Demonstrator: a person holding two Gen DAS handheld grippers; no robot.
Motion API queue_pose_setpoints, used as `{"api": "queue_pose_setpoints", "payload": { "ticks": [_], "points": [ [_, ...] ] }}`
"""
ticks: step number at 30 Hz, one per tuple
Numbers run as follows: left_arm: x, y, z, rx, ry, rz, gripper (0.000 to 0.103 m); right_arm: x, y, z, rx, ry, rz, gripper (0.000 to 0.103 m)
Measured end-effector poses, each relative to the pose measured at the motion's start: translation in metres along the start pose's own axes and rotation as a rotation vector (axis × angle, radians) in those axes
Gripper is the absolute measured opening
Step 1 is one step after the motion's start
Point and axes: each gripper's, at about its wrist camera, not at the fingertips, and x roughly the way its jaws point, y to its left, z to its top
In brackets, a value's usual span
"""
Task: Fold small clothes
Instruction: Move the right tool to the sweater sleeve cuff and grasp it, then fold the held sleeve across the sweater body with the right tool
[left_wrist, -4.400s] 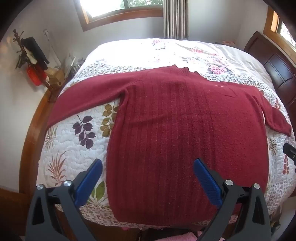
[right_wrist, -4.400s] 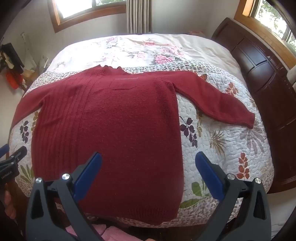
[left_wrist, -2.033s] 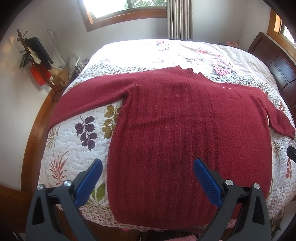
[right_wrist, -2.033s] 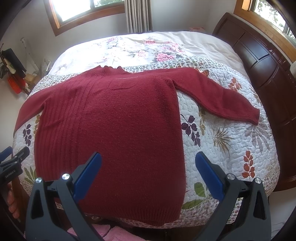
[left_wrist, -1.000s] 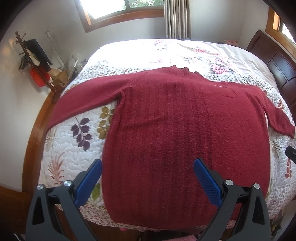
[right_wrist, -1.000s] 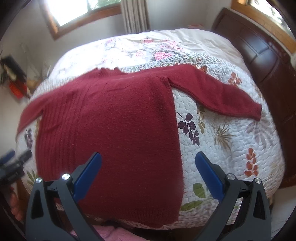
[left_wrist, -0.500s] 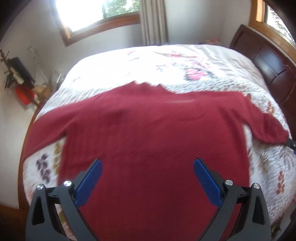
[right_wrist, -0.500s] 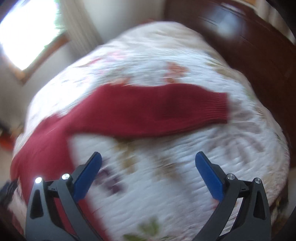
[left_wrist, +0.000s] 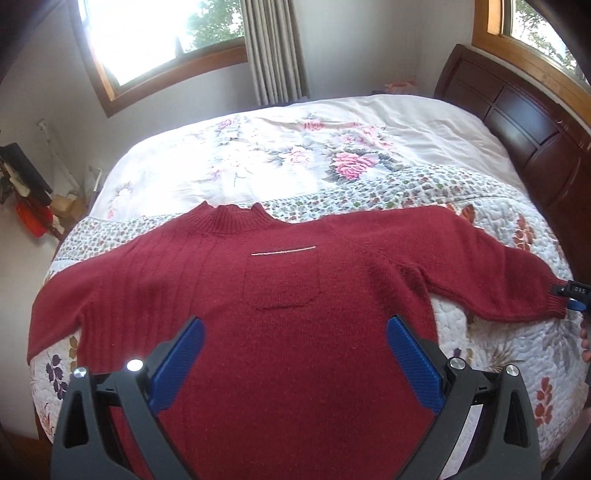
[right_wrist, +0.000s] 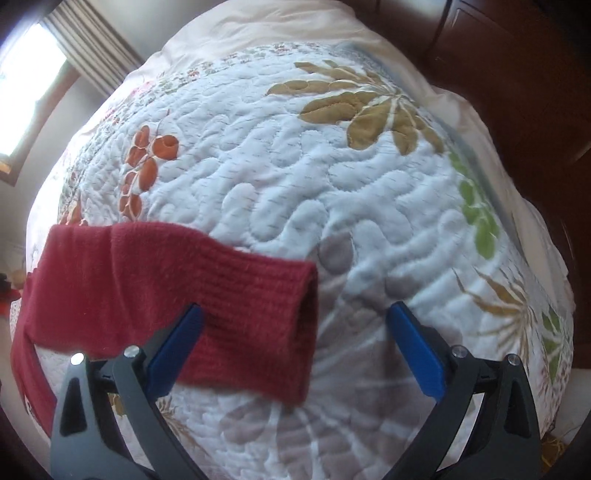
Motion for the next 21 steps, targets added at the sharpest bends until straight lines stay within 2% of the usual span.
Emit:
{"api": "queue_pose_setpoints", "payload": {
  "ticks": [1,3,5,6,7,9,10,11,15,18,21],
  "points": [
    [0.001,0.001,0.0,0.0,0.002,0.007,0.099,0.002,0.0,0.001,-0.011,-0.005,0.002,0.099],
    [0.006,0.004,0.001,-0.007,0.019,0.015,0.099,0.004,0.001,0.003,-0.036,-0.017,-0.008,0.092],
    [0.01,0.008,0.001,-0.018,0.029,0.02,0.099,0.006,0.008,0.006,-0.065,-0.024,-0.015,0.073],
    [0.011,0.011,0.0,-0.022,0.029,0.021,0.099,0.006,0.015,0.007,-0.087,-0.026,-0.008,0.067],
    [0.012,0.013,0.0,-0.027,0.03,0.026,0.099,0.003,0.02,0.007,-0.11,-0.029,0.004,0.051],
    [0.015,0.018,-0.001,-0.033,0.037,0.031,0.099,-0.001,0.03,0.005,-0.128,-0.029,-0.016,0.036],
    [0.016,0.021,-0.001,-0.037,0.041,0.032,0.099,-0.004,0.034,0.005,-0.153,-0.035,-0.043,0.01],
    [0.018,0.026,-0.003,-0.043,0.048,0.033,0.099,-0.008,0.035,0.006,-0.155,-0.032,-0.017,0.006],
    [0.02,0.046,-0.008,-0.055,0.054,0.049,0.099,-0.044,0.051,0.011,-0.115,-0.088,0.112,0.006],
    [0.02,0.07,-0.014,-0.073,0.059,0.07,0.099,-0.085,0.093,0.014,-0.151,-0.144,0.243,0.006],
    [0.02,0.097,-0.018,-0.11,0.061,0.09,0.099,-0.109,0.154,0.016,-0.25,-0.16,0.314,0.006]
  ]
}}
